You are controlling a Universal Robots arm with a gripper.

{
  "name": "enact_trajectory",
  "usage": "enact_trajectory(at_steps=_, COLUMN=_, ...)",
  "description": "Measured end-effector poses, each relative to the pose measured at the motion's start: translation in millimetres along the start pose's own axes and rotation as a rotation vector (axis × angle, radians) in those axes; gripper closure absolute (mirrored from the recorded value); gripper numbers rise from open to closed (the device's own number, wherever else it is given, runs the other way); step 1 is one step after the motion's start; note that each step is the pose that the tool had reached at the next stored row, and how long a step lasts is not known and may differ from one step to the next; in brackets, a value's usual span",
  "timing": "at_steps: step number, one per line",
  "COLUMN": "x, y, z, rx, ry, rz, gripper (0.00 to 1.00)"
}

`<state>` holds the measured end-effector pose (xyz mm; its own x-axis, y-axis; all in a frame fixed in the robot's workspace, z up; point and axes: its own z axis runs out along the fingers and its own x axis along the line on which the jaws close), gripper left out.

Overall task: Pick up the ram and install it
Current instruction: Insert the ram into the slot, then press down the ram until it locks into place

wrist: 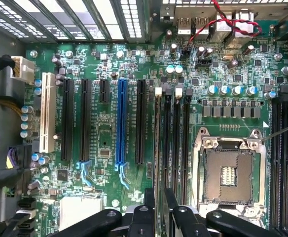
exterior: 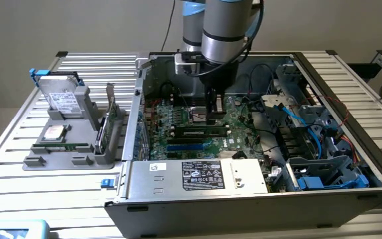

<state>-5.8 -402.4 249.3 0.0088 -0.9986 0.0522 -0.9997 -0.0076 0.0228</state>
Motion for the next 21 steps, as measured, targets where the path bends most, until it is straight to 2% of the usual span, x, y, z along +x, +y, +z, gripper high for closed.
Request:
enact_trajectory(at_steps=3, x=0.3, y=-3.8, z=-3.4, rx=-0.0027, ry=-0.0001, rz=0.0, gripper=0.78)
enact_trajectory(at_steps=7, x=1.2, y=-10.4, z=-4.9, rx=-0.0127, ry=-0.0002, rz=-0.001, gripper=0.78)
enact_trajectory(at_steps=18, x=1.3, y=-10.4, z=-4.9, rx=-0.0128, ry=-0.0001, rz=-0.001, gripper=0.78)
enact_trajectory(at_steps=19, x=1.2, y=-10.4, z=-4.9, rx=-0.0128, ry=-0.0002, rz=-0.001, gripper=0.87)
enact_trajectory(at_steps=21, x=1.2, y=-10.4, z=-4.8, rx=-0.0128, ry=-0.0002, rz=-0.001, gripper=0.89)
